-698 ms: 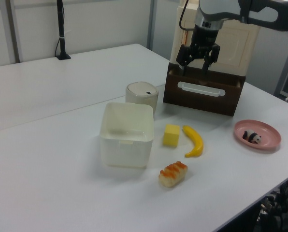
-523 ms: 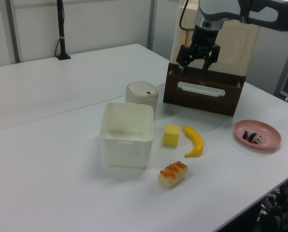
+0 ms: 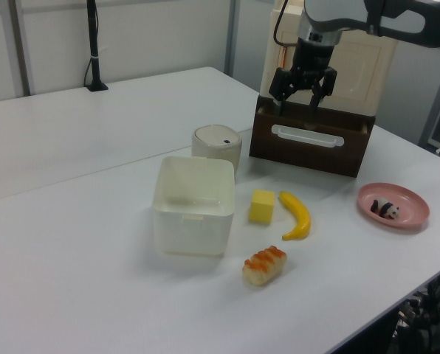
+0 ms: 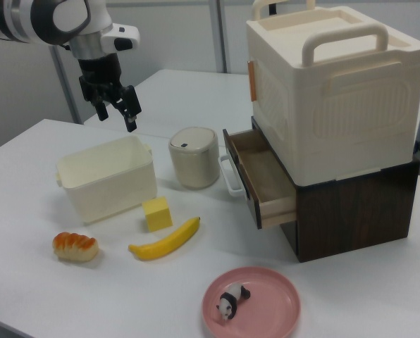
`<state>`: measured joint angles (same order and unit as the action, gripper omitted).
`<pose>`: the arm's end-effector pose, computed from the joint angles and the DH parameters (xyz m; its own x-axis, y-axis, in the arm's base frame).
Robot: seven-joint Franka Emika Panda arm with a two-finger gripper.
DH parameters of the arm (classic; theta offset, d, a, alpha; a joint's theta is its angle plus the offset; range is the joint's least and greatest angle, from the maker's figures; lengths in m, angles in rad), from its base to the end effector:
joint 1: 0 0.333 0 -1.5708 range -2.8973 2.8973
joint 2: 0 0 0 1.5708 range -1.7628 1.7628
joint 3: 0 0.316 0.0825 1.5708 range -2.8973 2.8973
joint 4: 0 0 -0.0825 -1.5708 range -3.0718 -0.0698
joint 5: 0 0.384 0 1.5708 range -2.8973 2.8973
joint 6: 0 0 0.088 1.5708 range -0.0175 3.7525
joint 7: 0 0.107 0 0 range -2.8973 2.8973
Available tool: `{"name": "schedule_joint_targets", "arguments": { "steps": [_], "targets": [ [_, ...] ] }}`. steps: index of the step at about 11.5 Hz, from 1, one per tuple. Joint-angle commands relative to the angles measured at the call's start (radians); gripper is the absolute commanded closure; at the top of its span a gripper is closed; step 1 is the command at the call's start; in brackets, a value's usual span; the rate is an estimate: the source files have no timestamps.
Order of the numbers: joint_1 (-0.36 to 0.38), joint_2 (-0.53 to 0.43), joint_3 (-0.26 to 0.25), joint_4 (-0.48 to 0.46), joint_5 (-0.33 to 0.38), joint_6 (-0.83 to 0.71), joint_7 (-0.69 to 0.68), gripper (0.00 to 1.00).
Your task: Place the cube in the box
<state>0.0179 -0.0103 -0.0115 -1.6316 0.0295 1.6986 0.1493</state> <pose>0.5629 0.0064 0.6130 0.9867 -0.1461 0.0719 -0.1434 -0.9888 -0.0407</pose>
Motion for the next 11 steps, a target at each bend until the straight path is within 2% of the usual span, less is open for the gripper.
{"name": "schedule_joint_targets", "arguments": {
  "steps": [1,11],
  "targets": [
    [0.011,-0.023,-0.013,-0.013,0.033,-0.023,0.018,0.00],
    [0.005,-0.023,-0.005,-0.017,0.036,-0.010,0.000,0.00]
  ]
}}
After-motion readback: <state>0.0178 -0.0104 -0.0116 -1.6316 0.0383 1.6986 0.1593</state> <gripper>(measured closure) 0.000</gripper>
